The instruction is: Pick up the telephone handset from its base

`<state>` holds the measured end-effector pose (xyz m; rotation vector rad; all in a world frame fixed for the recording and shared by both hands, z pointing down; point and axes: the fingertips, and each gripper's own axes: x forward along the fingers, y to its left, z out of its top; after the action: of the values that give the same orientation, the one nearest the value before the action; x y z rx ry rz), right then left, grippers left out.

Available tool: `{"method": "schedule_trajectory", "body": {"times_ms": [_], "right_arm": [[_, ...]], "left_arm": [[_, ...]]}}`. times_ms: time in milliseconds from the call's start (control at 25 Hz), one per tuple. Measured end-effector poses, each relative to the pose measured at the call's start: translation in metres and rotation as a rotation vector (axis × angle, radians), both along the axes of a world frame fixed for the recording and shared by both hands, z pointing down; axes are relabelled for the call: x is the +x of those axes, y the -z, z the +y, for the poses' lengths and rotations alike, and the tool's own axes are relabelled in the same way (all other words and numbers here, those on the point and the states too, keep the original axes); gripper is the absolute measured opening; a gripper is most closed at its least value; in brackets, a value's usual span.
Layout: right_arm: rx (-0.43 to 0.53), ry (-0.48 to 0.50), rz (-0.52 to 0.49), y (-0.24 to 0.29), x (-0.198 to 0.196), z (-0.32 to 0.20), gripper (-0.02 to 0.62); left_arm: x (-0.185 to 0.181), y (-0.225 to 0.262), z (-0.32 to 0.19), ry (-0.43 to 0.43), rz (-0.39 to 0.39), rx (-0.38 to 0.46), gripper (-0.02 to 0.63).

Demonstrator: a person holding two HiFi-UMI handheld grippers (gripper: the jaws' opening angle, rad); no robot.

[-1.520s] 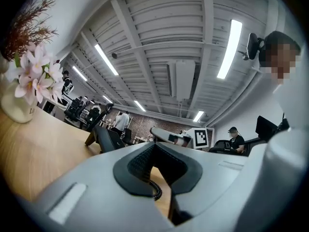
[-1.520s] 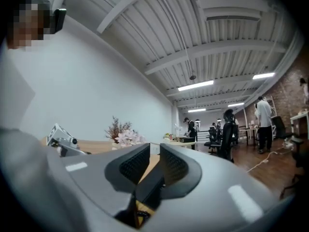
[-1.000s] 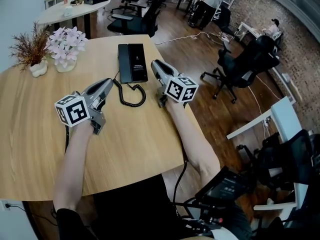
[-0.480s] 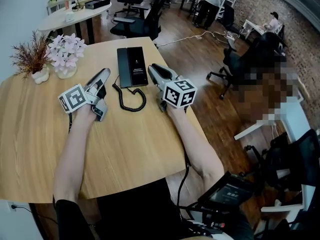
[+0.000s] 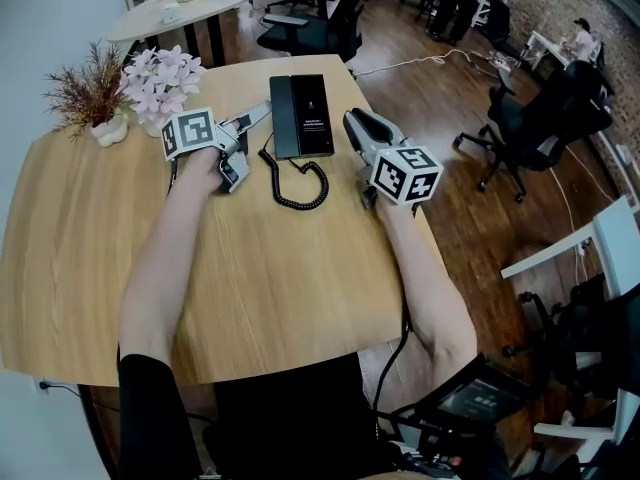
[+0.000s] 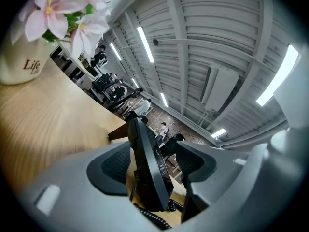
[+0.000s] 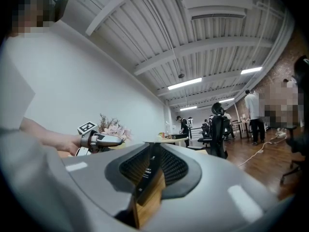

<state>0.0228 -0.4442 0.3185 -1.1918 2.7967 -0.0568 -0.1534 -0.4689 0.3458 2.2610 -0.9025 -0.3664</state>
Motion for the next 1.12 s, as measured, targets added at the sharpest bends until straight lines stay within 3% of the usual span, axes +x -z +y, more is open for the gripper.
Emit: {"method": "schedule_trajectory", "body": {"times_ms": [280,520,800,960,1080,1120], "right_arm": [[0.004,0.017,0.021,-0.002,-0.008,0.002,0.066],[0.008,0.021,0.024,-0.002,-0.01,0.001,0.066],[0.013,0.029,0.038,-0.003,-0.014,0.002,0.066],[0.014,0.034,0.044,-0.004,-0.015,0.002,0.066],[0.015,0.036,0.052,-0.005,-0.016,0.003,0.066],[0.016,0.037,0.054,-0.005,-0.016,0.003,0.066]], "left_arm": [[0.012,-0.012,-0.025,-0.051,-0.038,-0.128,0.282],[0.014,-0.028,-0.041,-0.056,-0.059,-0.291,0.282],[0.03,-0.031,-0.037,-0.125,-0.117,-0.275,0.249],[0.027,-0.033,-0.036,-0.117,-0.114,-0.289,0.169],[0.028,-0.033,-0.034,-0.124,-0.096,-0.291,0.146],[0.029,-0.031,-0.034,-0.129,-0.086,-0.287,0.103]]}}
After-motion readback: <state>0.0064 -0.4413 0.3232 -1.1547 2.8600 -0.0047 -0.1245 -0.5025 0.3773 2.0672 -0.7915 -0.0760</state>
